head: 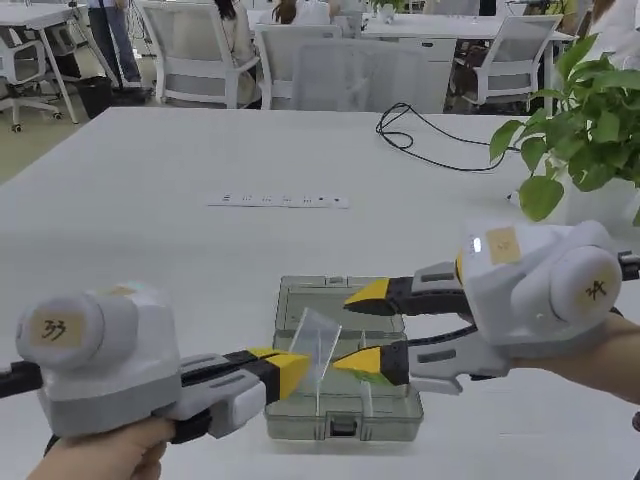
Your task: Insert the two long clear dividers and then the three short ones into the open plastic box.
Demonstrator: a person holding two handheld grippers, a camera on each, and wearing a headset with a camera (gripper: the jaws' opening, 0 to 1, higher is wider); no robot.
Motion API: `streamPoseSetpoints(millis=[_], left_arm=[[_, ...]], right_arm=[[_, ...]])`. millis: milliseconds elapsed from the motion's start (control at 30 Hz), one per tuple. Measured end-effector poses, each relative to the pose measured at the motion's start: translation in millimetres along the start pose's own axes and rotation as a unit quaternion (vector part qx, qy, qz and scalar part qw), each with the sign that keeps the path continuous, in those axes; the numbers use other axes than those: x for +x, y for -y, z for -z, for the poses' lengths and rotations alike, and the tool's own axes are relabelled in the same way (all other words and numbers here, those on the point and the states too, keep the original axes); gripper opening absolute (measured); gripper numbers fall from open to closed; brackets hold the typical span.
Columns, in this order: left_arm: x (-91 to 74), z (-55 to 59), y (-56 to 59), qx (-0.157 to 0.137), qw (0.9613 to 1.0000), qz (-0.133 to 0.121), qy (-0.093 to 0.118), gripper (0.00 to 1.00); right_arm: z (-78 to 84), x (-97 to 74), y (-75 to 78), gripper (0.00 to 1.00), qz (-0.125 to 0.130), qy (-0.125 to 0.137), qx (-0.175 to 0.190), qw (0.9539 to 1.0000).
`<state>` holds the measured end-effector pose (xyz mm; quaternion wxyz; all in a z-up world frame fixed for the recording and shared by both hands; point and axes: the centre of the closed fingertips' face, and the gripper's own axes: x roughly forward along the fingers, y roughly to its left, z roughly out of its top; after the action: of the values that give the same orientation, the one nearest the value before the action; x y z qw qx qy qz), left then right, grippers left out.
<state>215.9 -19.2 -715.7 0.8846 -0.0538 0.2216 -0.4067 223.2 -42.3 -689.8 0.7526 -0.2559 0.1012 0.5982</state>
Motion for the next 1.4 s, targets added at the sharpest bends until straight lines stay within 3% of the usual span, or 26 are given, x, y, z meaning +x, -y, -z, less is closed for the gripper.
streamPoseSetpoints(millis=[100,200,233,367,533,567,667,867,1167,1400], left_arm=[[1.5,2.0,3.6,0.015,0.9998,0.010,-0.008,0.00],[1.5,4.7,7.1,0.061,0.9976,0.024,-0.024,0.00],[1.6,4.9,8.9,0.062,0.9974,0.027,-0.025,0.00],[0.3,9.6,13.4,0.104,0.9922,0.050,-0.046,0.00],[-0.8,12.6,19.5,0.131,0.9868,0.075,-0.058,0.00],[-1.7,15.4,21.9,0.144,0.9835,0.086,-0.067,0.00],[-2.6,17.5,24.7,0.158,0.9799,0.097,-0.073,0.00],[-5.4,17.7,29.4,0.178,0.9737,0.121,-0.073,0.00],[-9.5,18.0,36.8,0.219,0.9602,0.155,-0.078,0.00],[-11.1,17.9,38.7,0.232,0.9549,0.168,-0.078,0.00]], right_arm=[[0.6,-0.2,-2.0,0.33,-0.007,0.001,0.009,0.9999],[3.0,-0.3,-5.7,0.33,-0.015,-0.004,0.014,0.9998],[3.6,-0.3,-7.1,0.32,-0.018,-0.004,0.015,0.9997],[6.5,0.1,-13.3,0.31,-0.032,-0.007,0.016,0.9993],[10.4,1.3,-25.1,0.29,-0.062,-0.011,0.022,0.9978],[11.6,1.8,-26.6,0.29,-0.066,-0.013,0.023,0.9975],[13.8,2.2,-30.8,0.28,-0.077,-0.016,0.023,0.9967],[14.3,3.0,-40.5,0.24,-0.105,-0.012,0.030,0.9940],[14.4,3.7,-49.0,0.16,-0.128,-0.006,0.028,0.9913],[14.0,4.9,-51.7,0.08,-0.136,-0.004,0.026,0.9904]])
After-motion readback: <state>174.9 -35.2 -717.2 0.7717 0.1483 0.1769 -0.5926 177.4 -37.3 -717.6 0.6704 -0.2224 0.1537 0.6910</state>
